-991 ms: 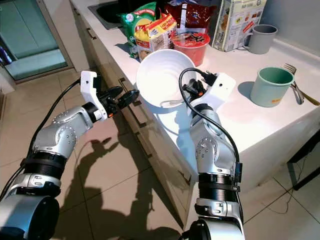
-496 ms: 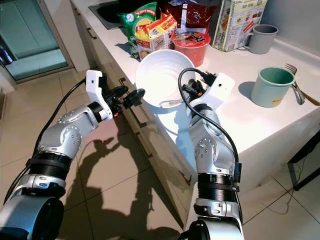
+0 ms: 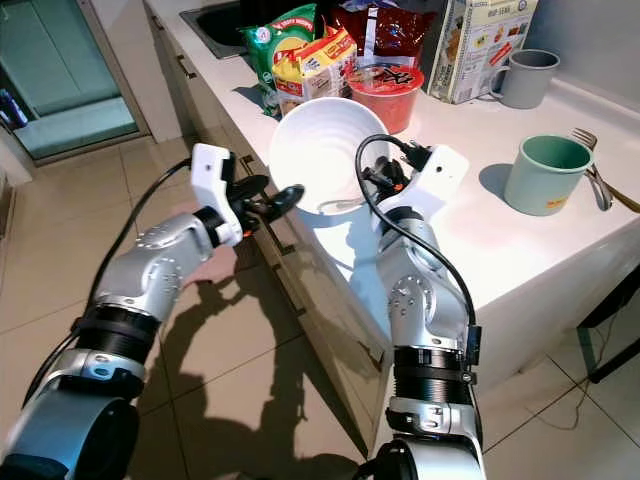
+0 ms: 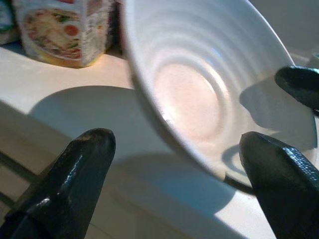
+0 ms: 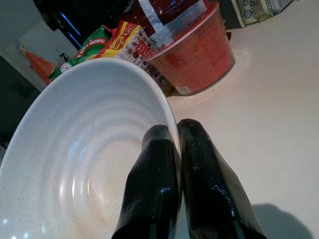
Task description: Setting the table
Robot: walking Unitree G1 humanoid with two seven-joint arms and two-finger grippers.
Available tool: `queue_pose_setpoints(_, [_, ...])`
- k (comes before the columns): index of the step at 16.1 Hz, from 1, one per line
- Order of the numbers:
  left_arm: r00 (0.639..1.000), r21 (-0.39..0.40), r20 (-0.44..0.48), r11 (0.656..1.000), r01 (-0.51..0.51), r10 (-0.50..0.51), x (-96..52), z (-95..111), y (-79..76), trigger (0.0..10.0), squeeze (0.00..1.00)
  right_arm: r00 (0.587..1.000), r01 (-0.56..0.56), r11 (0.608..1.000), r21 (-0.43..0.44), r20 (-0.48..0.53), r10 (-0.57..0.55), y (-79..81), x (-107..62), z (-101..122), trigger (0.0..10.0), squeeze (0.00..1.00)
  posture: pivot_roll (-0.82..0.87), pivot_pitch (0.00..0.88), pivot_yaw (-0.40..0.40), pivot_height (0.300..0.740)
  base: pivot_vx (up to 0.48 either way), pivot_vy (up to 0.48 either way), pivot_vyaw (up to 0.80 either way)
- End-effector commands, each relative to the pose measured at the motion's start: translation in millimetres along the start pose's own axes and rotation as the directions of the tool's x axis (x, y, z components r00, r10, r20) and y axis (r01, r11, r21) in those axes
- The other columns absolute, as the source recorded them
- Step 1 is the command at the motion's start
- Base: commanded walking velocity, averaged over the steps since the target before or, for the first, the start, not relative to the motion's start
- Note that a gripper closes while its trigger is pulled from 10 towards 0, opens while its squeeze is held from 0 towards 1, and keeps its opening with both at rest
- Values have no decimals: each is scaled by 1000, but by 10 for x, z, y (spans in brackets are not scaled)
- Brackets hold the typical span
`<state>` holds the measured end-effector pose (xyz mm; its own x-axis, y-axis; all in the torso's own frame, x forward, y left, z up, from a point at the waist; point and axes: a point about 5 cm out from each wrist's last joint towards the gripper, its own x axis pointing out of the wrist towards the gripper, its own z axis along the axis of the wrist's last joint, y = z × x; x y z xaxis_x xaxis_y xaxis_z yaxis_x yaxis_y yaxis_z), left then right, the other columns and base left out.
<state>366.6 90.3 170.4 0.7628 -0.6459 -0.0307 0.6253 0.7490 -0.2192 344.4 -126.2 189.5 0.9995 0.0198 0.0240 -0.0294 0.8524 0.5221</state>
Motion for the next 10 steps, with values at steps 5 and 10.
queue_pose_setpoints(5, [1000,56,5,998,-14,13,126,50,-24,10000,0,996,-76,997,3,40,76,200,-13,107,0,0,-7,0,119,740,0,0,0])
queue_pose_setpoints(10, [999,61,38,998,-15,12,144,122,-5,10000,0,997,-71,997,-3,31,71,186,-17,94,0,0,-8,0,123,740,0,0,0])
